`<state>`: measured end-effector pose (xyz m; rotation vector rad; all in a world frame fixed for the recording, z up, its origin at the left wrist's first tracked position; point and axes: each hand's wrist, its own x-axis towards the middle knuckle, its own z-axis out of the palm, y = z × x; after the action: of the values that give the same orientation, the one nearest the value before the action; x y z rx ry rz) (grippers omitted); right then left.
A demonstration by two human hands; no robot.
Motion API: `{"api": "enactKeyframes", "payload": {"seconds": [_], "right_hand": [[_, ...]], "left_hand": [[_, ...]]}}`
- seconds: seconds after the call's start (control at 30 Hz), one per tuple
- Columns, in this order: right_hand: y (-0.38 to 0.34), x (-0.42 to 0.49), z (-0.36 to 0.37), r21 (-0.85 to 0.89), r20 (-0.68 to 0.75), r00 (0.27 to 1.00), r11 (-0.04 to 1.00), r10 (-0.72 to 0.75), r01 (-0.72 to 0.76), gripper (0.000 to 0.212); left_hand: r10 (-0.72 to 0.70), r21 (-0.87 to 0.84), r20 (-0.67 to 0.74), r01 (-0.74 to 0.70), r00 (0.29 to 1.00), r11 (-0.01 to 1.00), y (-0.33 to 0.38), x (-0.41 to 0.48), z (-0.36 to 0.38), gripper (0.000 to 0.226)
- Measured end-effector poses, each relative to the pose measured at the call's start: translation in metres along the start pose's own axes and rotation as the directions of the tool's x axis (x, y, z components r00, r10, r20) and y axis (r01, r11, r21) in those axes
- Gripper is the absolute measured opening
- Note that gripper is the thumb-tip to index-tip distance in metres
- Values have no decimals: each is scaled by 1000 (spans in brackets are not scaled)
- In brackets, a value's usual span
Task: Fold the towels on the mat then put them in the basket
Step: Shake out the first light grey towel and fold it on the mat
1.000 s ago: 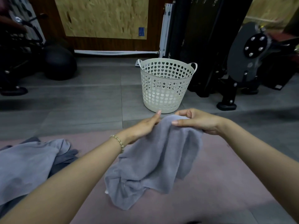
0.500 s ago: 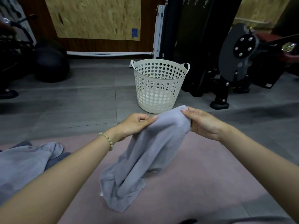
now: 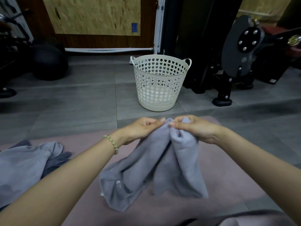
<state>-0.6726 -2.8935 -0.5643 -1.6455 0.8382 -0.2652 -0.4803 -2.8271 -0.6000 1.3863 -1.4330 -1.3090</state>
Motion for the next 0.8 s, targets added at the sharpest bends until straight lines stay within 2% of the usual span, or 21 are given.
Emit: {"api": "enactKeyframes", "payload": {"seconds": [0.1,0.17,0.23,0.27,0.33,0.4,0.47,0.53,0.6,0.7,0.8], "right_hand": [[7,-5,-28,188,-51,999,982,15,-5,19],[21,-10,-53,236,-96,994,971,49,-25,24],[41,-11,-74,170,-135,984,981,117,-93,48],[51,-10,-79,124,-153,974,981,167,-149,52],[73,0,-81,65,-165,961,975,221,-213,34],[84,17,-79,38,-213,953,976,217,-214,30],[80,38,-83,22,-268,949,986,165,-165,30],[62,58,-92,41,-332,939,996,88,-79,29],[36,77,-106,35,-419,908,999,-18,36,31],[-4,96,-122,-14,-513,840,980,-178,199,29],[-16,105,-133,10,-521,823,962,-227,272,20]], "left_hand": [[-159,34,129,156,979,987,-21,-11,-12,37],[-218,-37,159,226,963,973,-43,-17,-22,39],[-267,-160,85,278,960,947,-69,-18,-33,44],[-284,-218,29,284,958,934,-79,-16,-37,44],[-289,-247,-79,262,954,933,-91,-8,-40,38],[-256,-210,-224,210,940,955,-85,7,-42,35],[-186,-155,-382,136,905,979,-67,26,-51,34],[-120,-145,-469,58,875,988,-43,48,-67,33],[-72,-156,-528,-14,846,988,-14,65,-84,31],[17,-70,-616,-77,787,995,23,81,-108,32],[59,-15,-608,-86,792,996,31,87,-119,37]]}}
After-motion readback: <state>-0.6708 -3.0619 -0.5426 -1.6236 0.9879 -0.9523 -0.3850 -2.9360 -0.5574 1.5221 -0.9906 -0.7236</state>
